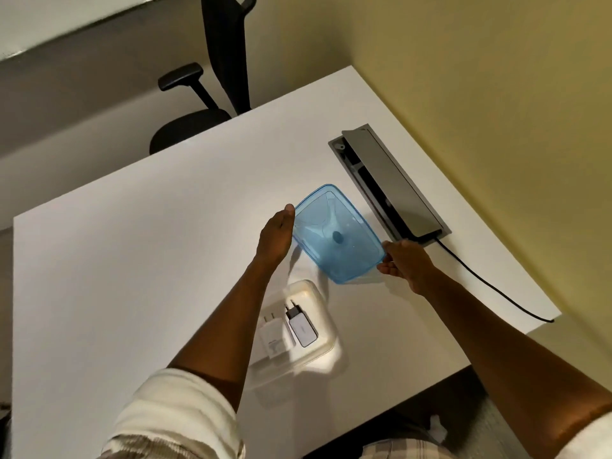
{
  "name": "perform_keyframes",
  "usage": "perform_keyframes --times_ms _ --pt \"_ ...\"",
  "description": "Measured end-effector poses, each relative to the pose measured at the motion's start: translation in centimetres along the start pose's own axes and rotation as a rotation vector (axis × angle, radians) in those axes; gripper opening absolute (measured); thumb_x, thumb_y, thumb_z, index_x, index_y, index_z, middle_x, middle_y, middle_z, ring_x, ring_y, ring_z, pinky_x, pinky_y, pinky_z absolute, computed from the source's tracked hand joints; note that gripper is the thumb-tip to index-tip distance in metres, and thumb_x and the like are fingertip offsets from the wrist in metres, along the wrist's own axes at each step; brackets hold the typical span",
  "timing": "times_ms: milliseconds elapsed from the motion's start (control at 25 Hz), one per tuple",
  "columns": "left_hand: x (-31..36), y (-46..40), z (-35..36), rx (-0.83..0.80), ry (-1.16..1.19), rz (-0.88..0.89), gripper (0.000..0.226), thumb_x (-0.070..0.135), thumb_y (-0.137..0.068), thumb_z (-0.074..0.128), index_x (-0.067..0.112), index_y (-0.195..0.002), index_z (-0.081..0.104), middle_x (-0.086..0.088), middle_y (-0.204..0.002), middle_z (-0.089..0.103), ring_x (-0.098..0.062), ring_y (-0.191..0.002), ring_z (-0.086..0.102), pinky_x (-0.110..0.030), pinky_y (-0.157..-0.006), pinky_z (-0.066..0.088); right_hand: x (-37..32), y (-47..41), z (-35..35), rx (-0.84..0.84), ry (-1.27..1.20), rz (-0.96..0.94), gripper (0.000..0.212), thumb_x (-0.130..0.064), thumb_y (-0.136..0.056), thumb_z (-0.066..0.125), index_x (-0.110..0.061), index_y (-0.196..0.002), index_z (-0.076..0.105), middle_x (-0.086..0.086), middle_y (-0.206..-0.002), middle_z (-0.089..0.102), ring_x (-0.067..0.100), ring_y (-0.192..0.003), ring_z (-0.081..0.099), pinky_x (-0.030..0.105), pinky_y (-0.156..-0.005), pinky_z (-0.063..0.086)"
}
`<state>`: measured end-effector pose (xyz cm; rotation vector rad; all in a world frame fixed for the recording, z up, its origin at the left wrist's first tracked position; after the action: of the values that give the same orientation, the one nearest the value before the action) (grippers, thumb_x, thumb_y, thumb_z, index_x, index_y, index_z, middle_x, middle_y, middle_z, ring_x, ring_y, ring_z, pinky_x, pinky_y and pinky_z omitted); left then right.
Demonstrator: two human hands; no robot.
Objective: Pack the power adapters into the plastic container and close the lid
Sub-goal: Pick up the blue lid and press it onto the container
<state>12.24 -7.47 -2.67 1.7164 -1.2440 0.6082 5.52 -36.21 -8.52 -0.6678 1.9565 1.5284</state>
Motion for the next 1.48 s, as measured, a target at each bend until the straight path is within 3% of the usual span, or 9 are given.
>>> perform_keyframes --times_ms 120,360,520,680,800,880,960,1120,1480 --pt "-0.8 2.4 -3.4 0.049 0.090 -0.006 0.062 0.061 -0.101 0.022 0.020 -0.122 0.065 0.000 -0.124 0.066 -0.018 -0.114 0.058 -0.035 -0.100 0.042 -3.5 2.0 1.1 0.037 0.100 -0.135 0.020 -0.024 -0.091 0.059 -0.004 -0.095 0.059 0.016 -0.089 0.063 0.028 -0.082 0.065 0.036 -0.076 0.056" --pt "-4.0 7.9 -9.3 0.140 0.264 -0.030 0.061 0.063 -0.100 0.024 0.020 -0.124 0.061 -0.002 -0.131 0.063 -0.015 -0.119 0.054 -0.044 -0.112 0.041 -7.3 8.0 5.0 0.083 0.155 -0.379 0.033 -0.030 -0.089 0.056 -0.008 -0.064 0.053 0.011 -0.065 0.059 0.034 -0.071 0.063 0.043 -0.071 0.052" --pt "-8.5 11.9 -11.1 0.113 0.427 -0.088 0.062 0.064 -0.098 0.028 0.019 -0.130 0.059 0.000 -0.138 0.060 -0.014 -0.131 0.052 -0.039 -0.116 0.037 -5.9 11.6 7.3 0.069 0.263 -0.479 0.009 -0.017 -0.078 0.068 -0.011 -0.081 0.062 0.003 -0.078 0.065 0.022 -0.076 0.061 0.030 -0.068 0.049" --pt "-11.6 15.3 -11.0 0.105 0.447 -0.021 0.051 0.066 -0.094 0.038 0.022 -0.109 0.060 0.014 -0.115 0.062 -0.002 -0.106 0.055 -0.027 -0.095 0.041 -2.3 15.1 9.7 0.098 0.488 -0.597 0.029 -0.003 -0.070 0.071 -0.005 -0.098 0.063 0.012 -0.092 0.065 0.030 -0.086 0.059 0.038 -0.079 0.049" --pt "-12.9 16.6 -10.0 0.117 0.381 0.034 0.049 0.054 -0.101 0.038 0.005 -0.096 0.046 0.006 -0.089 0.047 -0.008 -0.082 0.041 -0.030 -0.073 0.034 0.7 16.3 11.2 0.120 0.641 -0.654 0.037 -0.001 -0.072 0.073 0.003 -0.106 0.060 0.021 -0.098 0.064 0.036 -0.093 0.060 0.043 -0.080 0.052" --pt "-14.7 17.6 -9.0 0.137 0.398 -0.016 0.054 0.055 -0.099 0.043 0.005 -0.117 0.053 0.012 -0.101 0.054 -0.001 -0.086 0.051 -0.017 -0.077 0.042 3.5 16.2 11.7 0.082 0.640 -0.552 0.042 -0.005 -0.077 0.071 -0.003 -0.115 0.054 0.019 -0.110 0.057 0.032 -0.102 0.058 0.043 -0.084 0.055" --pt "-16.4 18.5 -8.2 0.168 0.395 -0.064 0.052 0.050 -0.098 0.051 0.021 -0.141 0.048 0.015 -0.130 0.057 0.004 -0.116 0.056 -0.008 -0.090 0.046 5.5 16.4 12.3 0.061 0.659 -0.510 0.044 -0.007 -0.080 0.068 -0.008 -0.120 0.050 0.016 -0.117 0.050 0.031 -0.108 0.054 0.045 -0.089 0.054" --pt "-17.7 19.3 -7.1 0.218 0.319 -0.082 0.058 0.038 -0.095 0.062 0.024 -0.147 0.042 0.004 -0.147 0.052 -0.017 -0.133 0.053 -0.040 -0.114 0.045 6.1 16.7 13.0 0.072 0.704 -0.526 0.044 -0.007 -0.081 0.062 -0.011 -0.122 0.047 0.014 -0.118 0.046 0.032 -0.111 0.049 0.045 -0.091 0.051" --pt "-17.3 19.9 -6.0 0.321 0.256 -0.073 0.070 0.029 -0.091 0.066 0.015 -0.153 0.034 -0.004 -0.159 0.041 -0.024 -0.144 0.042 -0.046 -0.121 0.035 6.0 15.4 13.6 0.059 0.823 -0.533 0.045 -0.006 -0.081 0.058 -0.011 -0.124 0.044 0.015 -0.120 0.046 0.033 -0.107 0.047 0.044 -0.091 0.050"
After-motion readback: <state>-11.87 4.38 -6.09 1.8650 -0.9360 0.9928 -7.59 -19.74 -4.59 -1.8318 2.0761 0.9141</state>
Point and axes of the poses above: each hand's wrist, its own y-axis away from the middle knuckle, its own z-axis out of the palm, x = y × z, the point moved 10 cm from there along -y, towards the middle knuckle
